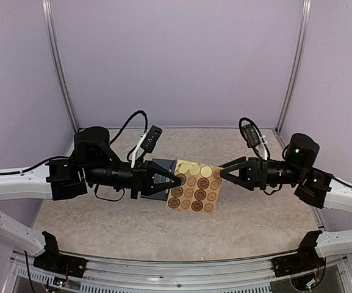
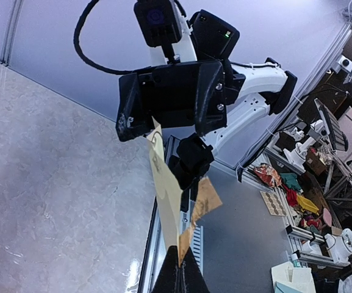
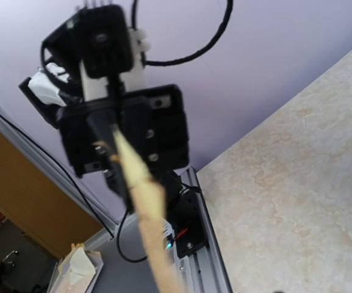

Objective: Place the letter into the envelope and seal it

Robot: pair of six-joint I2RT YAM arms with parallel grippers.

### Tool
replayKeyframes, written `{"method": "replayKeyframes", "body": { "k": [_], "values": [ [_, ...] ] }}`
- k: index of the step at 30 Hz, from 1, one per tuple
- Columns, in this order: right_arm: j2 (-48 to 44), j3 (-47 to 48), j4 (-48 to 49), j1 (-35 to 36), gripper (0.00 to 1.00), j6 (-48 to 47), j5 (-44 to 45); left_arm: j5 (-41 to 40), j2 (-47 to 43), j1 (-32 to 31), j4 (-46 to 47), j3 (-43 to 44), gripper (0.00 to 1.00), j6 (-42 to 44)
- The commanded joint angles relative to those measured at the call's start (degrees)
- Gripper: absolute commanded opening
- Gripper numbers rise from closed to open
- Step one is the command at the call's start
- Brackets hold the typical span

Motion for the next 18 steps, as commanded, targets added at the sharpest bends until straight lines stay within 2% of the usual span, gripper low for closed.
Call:
{"method": "replayKeyframes", "body": {
  "k": [1,2,4,7,10,18],
  "values": [
    [2.94,1.13,4.64,1.28,0.63,0.52,0.55,0.30,-2.73,-0.92,5.44,-1.94,0.00,0.60],
    [3.45,1.24,5.44,1.48,0.61,0.64,-0.12,0.03,-3.05,-0.98,5.56,-2.19,0.00,0.51],
    [4.29,1.46,6.80,1.78,0.52,0.86,-1.25,-0.34,-3.25,-0.99,5.40,-2.49,0.00,0.54],
    [5.02,1.27,9.42,2.08,0.32,1.76,-2.97,-0.72,-3.20,-0.98,5.40,-2.46,0.00,0.47],
    [4.65,0.36,12.02,2.42,0.20,2.71,-4.04,-0.86,-2.76,-0.99,5.32,-2.30,0.00,0.45],
    [2.86,-0.24,12.54,2.43,0.14,2.93,-4.86,-0.79,-1.79,-1.06,5.58,-2.35,0.00,0.10]
  ]
}}
